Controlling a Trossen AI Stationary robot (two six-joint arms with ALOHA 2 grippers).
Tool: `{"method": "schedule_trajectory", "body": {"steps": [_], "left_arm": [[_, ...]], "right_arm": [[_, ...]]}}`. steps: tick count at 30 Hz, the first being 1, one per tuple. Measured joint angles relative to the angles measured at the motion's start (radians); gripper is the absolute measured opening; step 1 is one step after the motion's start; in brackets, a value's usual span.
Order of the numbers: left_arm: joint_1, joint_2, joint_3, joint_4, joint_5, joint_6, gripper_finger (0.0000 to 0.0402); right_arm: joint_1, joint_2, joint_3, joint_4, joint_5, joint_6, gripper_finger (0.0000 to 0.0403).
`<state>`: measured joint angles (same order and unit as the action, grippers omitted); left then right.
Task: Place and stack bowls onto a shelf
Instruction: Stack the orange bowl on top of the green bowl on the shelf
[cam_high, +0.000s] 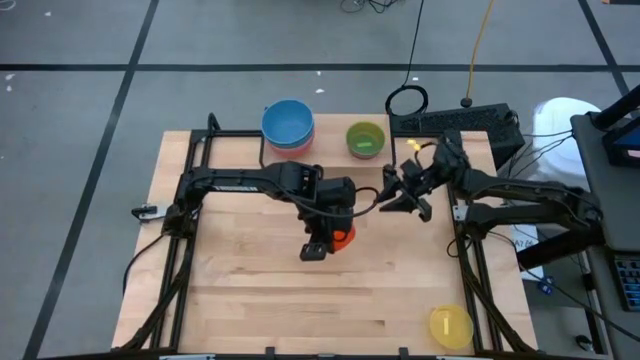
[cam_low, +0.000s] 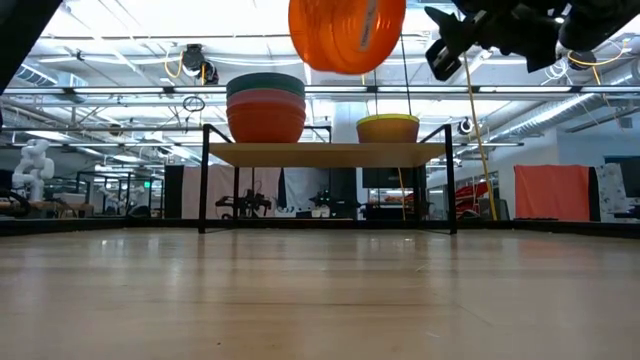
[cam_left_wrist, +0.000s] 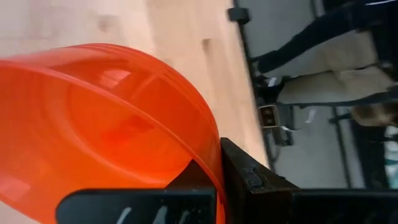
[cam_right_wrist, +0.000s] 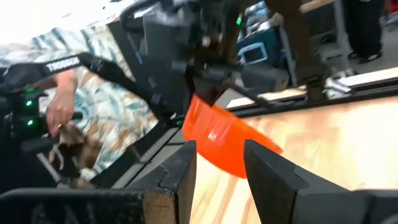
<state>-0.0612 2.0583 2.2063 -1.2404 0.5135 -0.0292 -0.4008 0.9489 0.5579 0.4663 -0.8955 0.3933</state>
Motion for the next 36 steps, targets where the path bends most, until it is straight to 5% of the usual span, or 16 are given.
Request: {"method": "schedule_trajectory", "body": {"steps": [14,36], "left_arm": [[-0.011,0.019,0.001,0.087,0.148,-0.016,0.0003],[-0.034,0.018,0.000,0.123,0.171,-0.023,0.0003]], "right_arm": [[0.117,0.190,0.014,0.152,0.009,-0.068,0.0125],[0.261,0.405,0.173,0.158,-0.080,-0.118,0.0125]]}}
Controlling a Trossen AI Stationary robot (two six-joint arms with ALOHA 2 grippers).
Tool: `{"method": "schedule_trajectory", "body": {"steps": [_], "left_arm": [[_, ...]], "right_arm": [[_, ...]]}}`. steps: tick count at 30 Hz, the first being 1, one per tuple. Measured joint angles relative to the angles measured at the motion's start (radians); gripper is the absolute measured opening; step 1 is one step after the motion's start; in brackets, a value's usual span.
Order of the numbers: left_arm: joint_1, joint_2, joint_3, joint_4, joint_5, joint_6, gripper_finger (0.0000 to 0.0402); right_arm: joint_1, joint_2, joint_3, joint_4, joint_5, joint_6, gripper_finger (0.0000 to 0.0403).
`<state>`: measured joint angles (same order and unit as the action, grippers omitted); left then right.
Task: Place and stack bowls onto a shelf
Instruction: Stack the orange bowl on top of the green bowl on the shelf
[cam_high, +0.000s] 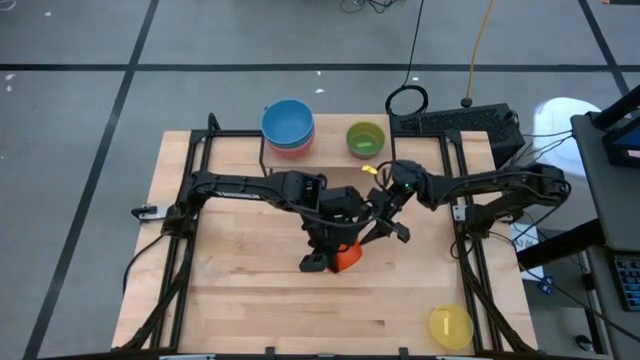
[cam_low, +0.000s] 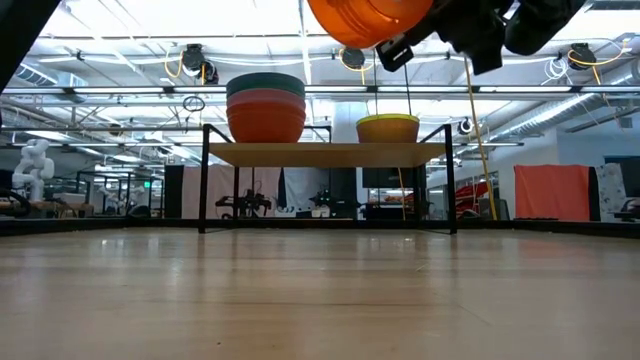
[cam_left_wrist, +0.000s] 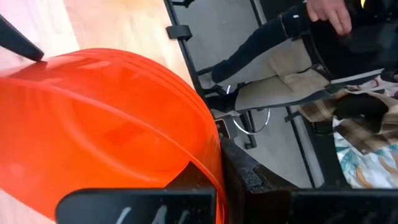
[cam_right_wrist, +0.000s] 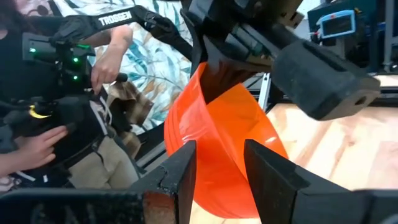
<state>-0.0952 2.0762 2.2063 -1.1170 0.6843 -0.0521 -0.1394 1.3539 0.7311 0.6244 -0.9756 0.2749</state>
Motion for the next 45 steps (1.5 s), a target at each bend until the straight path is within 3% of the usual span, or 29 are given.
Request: {"method": "schedule_trajectory", "body": {"steps": [8,16,32,40,45], "left_arm": [[-0.003,0.000,0.000,0.005,0.026,0.001,0.0003],[-0.002,0.000,0.000,0.004,0.036,0.017,0.0003],[-0.006,-0.001,0.000,0.012,0.026,0.011,0.0003],[-0.014,-0.001,0.000,0.012,-0.003,-0.054,0.0057],[-0.019,-0.001,0.001,0.015,0.000,-0.103,0.0069]], "right_arm": [[0.025,0.012,0.000,0.018,-0.026,-0.008,0.0109],[0.049,0.011,0.000,0.057,-0.066,-0.038,0.0010],[0.056,0.012,-0.002,0.105,-0.105,-0.052,0.0001],[0.044,0.001,-0.003,0.100,-0.137,-0.052,0.0001],[0.028,-0.018,-0.003,0.099,-0.150,-0.052,0.0001]]}}
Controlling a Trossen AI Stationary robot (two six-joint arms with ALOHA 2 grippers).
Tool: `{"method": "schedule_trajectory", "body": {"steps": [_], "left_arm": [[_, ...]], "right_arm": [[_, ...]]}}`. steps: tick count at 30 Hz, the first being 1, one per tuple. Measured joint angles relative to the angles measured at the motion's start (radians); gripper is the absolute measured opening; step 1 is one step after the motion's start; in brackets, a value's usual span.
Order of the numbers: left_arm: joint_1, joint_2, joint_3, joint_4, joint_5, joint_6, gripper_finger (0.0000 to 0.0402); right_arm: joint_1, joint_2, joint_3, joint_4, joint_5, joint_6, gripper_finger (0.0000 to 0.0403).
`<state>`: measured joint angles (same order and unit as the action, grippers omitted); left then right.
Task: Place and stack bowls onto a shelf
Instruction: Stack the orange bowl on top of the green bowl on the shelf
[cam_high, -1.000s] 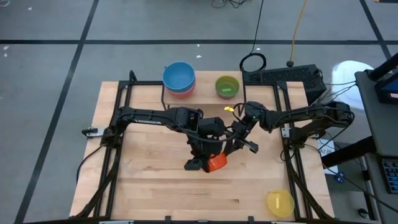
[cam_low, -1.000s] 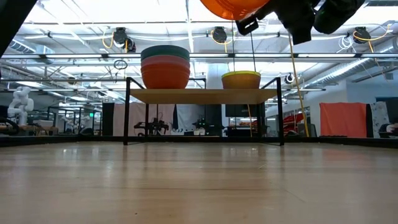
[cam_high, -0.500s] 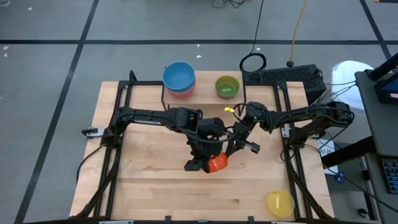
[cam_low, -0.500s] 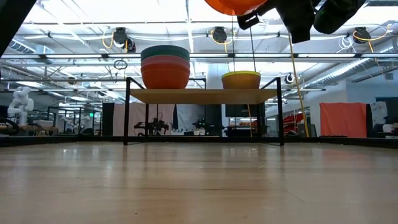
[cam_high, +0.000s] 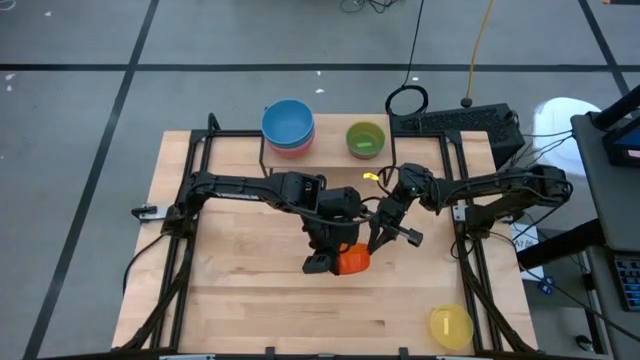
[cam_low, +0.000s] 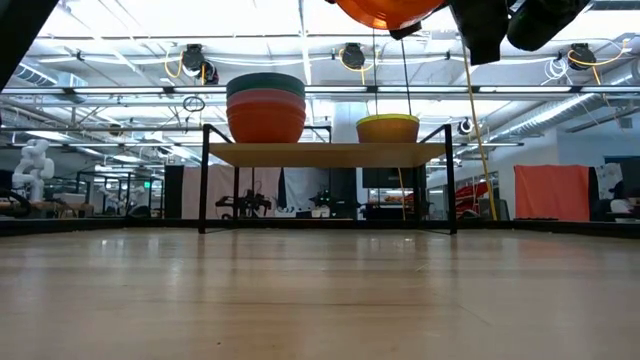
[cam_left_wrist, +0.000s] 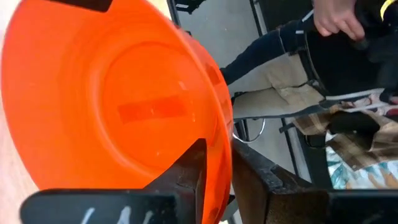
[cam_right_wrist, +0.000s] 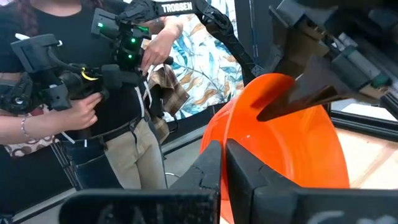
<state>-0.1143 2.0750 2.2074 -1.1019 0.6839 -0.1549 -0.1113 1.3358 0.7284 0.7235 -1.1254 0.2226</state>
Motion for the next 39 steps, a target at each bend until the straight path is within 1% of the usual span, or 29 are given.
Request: {"method": "schedule_trajectory", "body": {"steps": [3,10,17,19,24,28,39], "left_arm": [[-0.003,0.000,0.001,0.000,0.001,-0.034,0.0070],[-0.014,0.000,0.001,0.002,0.008,-0.074,0.0071],[-0.016,-0.013,0.001,0.008,0.013,-0.052,0.0071],[-0.014,-0.025,0.004,0.004,-0.003,-0.051,0.0072],[-0.007,-0.070,0.004,0.005,-0.089,-0.046,0.0072],[-0.003,-0.096,0.004,0.007,-0.138,-0.032,0.0072],[0.000,-0.100,0.004,0.001,-0.156,-0.033,0.0072]], "right_arm": [[-0.004,-0.002,0.000,-0.001,-0.003,0.000,0.0001],[-0.006,-0.003,0.000,0.006,-0.051,-0.003,0.0001],[-0.019,-0.027,0.000,0.005,-0.096,-0.007,0.0001],[-0.024,-0.033,0.001,0.005,-0.104,-0.007,0.0001],[-0.026,-0.036,0.002,0.002,-0.126,-0.007,0.0001],[-0.027,-0.036,0.002,0.004,-0.129,-0.003,0.0001],[-0.046,-0.046,0.002,0.002,-0.161,0.001,0.0001]]}}
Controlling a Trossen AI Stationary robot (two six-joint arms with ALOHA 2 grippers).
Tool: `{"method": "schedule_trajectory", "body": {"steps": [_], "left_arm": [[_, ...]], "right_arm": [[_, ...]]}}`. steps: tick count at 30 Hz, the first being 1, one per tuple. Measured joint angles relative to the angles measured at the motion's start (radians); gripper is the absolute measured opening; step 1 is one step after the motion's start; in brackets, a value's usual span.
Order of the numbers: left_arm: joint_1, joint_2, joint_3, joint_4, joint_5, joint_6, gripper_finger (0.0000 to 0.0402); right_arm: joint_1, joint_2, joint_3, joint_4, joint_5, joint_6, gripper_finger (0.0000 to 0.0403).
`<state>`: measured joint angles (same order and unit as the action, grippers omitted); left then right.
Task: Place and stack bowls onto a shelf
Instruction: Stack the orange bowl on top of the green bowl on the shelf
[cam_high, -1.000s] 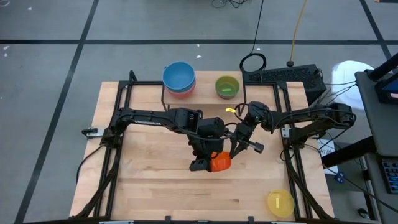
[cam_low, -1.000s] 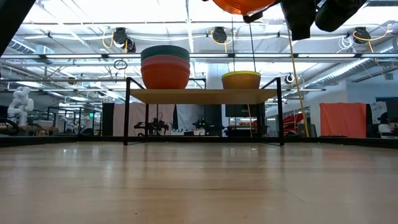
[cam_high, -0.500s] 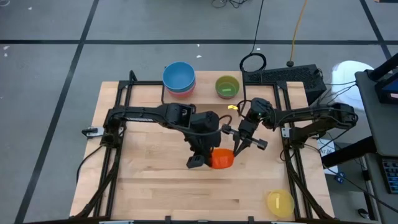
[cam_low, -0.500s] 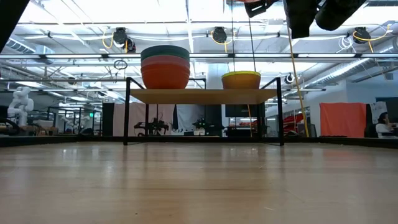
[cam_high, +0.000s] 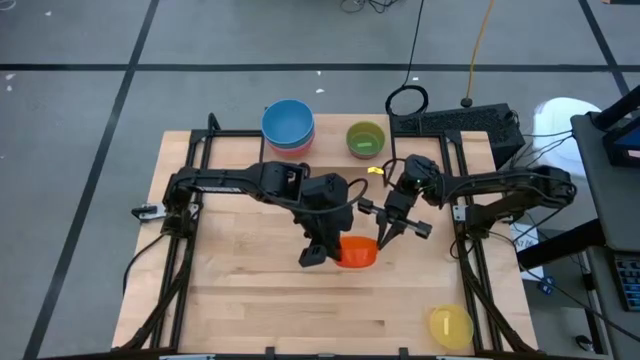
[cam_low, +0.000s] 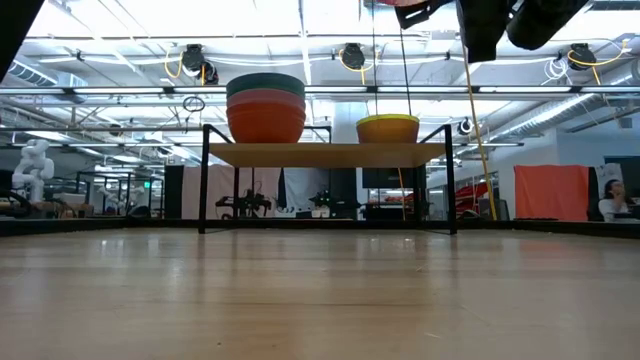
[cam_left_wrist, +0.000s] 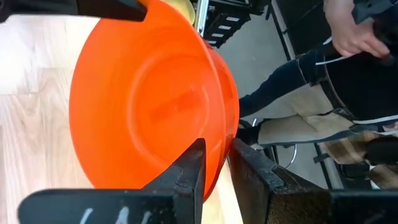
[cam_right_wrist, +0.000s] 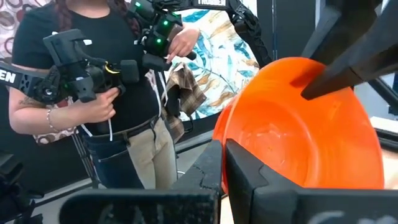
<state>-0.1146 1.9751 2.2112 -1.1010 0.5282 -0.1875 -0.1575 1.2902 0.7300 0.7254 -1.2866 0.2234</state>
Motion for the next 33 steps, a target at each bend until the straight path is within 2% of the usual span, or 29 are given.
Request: {"method": "schedule_trajectory", "body": {"steps": [5,8,10,19,22,28,33], "left_arm": [[0.007,-0.018,-0.001,-0.002,-0.008,-0.005,0.0072],[0.014,-0.044,-0.002,-0.042,0.001,-0.006,0.0072],[0.016,-0.056,0.001,-0.013,-0.001,-0.006,0.0071],[0.024,-0.089,0.000,-0.069,-0.054,-0.009,0.0071],[0.023,-0.103,0.000,-0.110,-0.135,-0.029,0.0071],[0.027,-0.157,-0.001,-0.173,-0.392,-0.085,0.0072],[0.029,-0.200,-0.001,-0.184,-0.463,-0.108,0.0072]], "right_arm": [[-0.015,-0.030,0.000,-0.003,-0.005,0.001,0.0000],[-0.025,-0.056,-0.003,-0.008,-0.072,0.004,0.0000],[-0.032,-0.066,-0.001,-0.003,-0.072,0.004,0.0000],[-0.112,-0.125,-0.002,-0.006,-0.046,0.008,0.0000],[-0.174,-0.152,-0.002,-0.003,-0.022,0.027,0.0000],[-0.315,-0.201,-0.002,-0.013,0.027,0.066,0.0000],[-0.436,-0.241,-0.002,-0.012,0.025,0.079,0.0000]]}}
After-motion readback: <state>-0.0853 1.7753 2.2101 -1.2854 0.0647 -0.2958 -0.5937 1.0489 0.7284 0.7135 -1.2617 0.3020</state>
